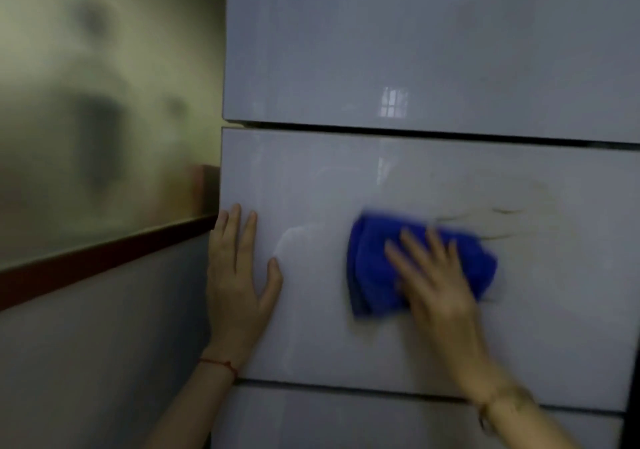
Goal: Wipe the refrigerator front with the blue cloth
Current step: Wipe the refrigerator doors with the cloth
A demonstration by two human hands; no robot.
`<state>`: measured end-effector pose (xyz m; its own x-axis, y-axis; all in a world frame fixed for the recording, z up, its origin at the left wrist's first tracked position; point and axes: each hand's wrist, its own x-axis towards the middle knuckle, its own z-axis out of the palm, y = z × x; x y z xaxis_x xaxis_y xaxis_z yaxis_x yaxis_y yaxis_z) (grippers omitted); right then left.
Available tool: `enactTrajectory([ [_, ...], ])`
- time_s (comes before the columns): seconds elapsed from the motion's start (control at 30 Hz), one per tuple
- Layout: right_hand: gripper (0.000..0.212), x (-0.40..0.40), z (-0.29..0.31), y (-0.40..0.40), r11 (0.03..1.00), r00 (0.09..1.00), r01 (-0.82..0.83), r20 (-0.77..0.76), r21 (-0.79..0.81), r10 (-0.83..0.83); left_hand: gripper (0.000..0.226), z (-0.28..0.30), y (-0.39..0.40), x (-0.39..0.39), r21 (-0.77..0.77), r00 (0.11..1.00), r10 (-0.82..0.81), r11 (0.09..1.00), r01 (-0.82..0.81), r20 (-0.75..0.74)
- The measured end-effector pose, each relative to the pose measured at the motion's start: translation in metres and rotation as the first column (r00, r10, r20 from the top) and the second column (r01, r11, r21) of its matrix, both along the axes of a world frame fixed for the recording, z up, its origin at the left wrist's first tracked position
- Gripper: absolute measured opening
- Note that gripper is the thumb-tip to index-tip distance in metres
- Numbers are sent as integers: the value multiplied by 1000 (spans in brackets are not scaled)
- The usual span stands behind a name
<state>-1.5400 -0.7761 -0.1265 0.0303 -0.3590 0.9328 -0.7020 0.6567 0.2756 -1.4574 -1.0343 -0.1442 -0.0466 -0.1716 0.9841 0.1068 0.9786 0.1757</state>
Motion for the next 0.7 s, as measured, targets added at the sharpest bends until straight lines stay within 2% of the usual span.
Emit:
enactTrajectory([
  [0.07,41,6,66,-19,977,998,-53,31,-206,60,60,-1,0,-1,5,1000,0,1000,0,0],
  [0.13,41,9,95,-40,966,997,-70,6,-249,74,61,-1,0,-2,3,1000,-8,1000,8,9],
  [0.2,41,10,68,-51,987,996,-76,-56,-143,69,62,-2,-2,-2,-3,1000,-9,1000,9,15],
  [0.3,41,13,-14,-36,997,996,-46,-73,62,50,62,-2,-2,-4,-25,1000,10,1000,-10,4],
  [0.37,39,8,-32,-9,995,997,1,-73,101,7,61,-2,-2,-4,-32,1000,17,999,-17,-5],
  [0.4,38,3,-23,2,998,998,7,-59,60,-3,61,-2,-2,-4,-32,1000,17,999,-18,-9],
  [0.47,39,-6,19,10,989,1000,-12,1,-147,12,60,-2,-1,-4,-29,1000,20,999,-21,-15],
  [0.53,41,-10,76,10,931,998,-31,45,-363,51,59,-2,0,-5,-34,999,23,999,-24,-27],
  [0.57,42,-10,94,5,908,998,-31,44,-419,55,59,-2,0,-5,-36,999,24,999,-25,-29],
  [0.63,42,-9,90,-3,914,998,-35,28,-403,51,60,-3,-1,-5,-34,999,23,999,-24,-27],
  [0.7,43,-8,41,-3,966,999,-33,18,-258,39,60,-3,-2,-5,-34,999,24,999,-25,-35],
])
